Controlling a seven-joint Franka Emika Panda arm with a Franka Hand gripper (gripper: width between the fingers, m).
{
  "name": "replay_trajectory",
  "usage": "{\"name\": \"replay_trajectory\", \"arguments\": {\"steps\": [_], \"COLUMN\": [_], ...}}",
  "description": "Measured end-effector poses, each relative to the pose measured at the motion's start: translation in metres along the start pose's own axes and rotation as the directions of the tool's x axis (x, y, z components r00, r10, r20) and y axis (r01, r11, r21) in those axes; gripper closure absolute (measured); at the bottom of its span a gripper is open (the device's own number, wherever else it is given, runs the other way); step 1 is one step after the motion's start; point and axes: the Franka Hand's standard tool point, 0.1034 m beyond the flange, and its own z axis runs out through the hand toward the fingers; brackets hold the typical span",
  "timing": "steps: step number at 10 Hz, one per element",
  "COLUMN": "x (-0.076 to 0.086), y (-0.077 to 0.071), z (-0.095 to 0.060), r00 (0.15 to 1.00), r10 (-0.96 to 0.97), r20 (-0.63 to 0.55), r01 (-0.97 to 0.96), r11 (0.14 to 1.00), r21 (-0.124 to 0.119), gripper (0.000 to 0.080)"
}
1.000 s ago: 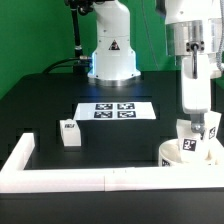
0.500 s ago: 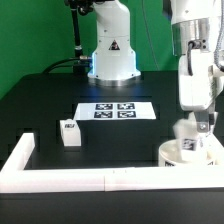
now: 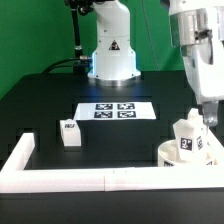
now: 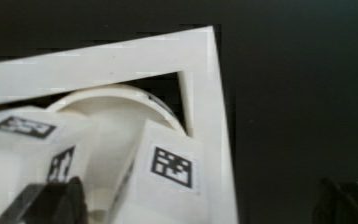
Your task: Assemble stool
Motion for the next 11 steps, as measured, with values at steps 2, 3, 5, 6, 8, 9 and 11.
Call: {"name": "replay_trajectory", "arguments": {"steps": [2, 3, 5, 6, 8, 9, 11], "x": [0.001, 0.002, 0.003, 0.003, -0.003, -0.011, -0.006], "y": [-0.003, -0.002, -0.001, -0.002, -0.001, -0.002, -0.002], "z": [-0.002, -0.001, -0.001, -0.003, 0.003, 0.001, 0.002], "r00": [0.986, 0.973, 0.914, 0.804, 0.657, 0.626, 0.519], "r10": [-0.169, -0.229, -0.406, -0.594, -0.752, -0.779, -0.854], "r20": [-0.009, -0.010, -0.010, 0.017, 0.051, 0.029, 0.034], "r01": [0.169, 0.229, 0.406, 0.594, 0.754, 0.779, 0.854], "r11": [0.986, 0.973, 0.914, 0.803, 0.653, 0.624, 0.516], "r21": [0.017, 0.014, -0.004, -0.051, -0.068, -0.061, -0.063], "gripper": [0.0151, 0.0150, 0.0150, 0.0150, 0.0150, 0.0150, 0.0150]}}
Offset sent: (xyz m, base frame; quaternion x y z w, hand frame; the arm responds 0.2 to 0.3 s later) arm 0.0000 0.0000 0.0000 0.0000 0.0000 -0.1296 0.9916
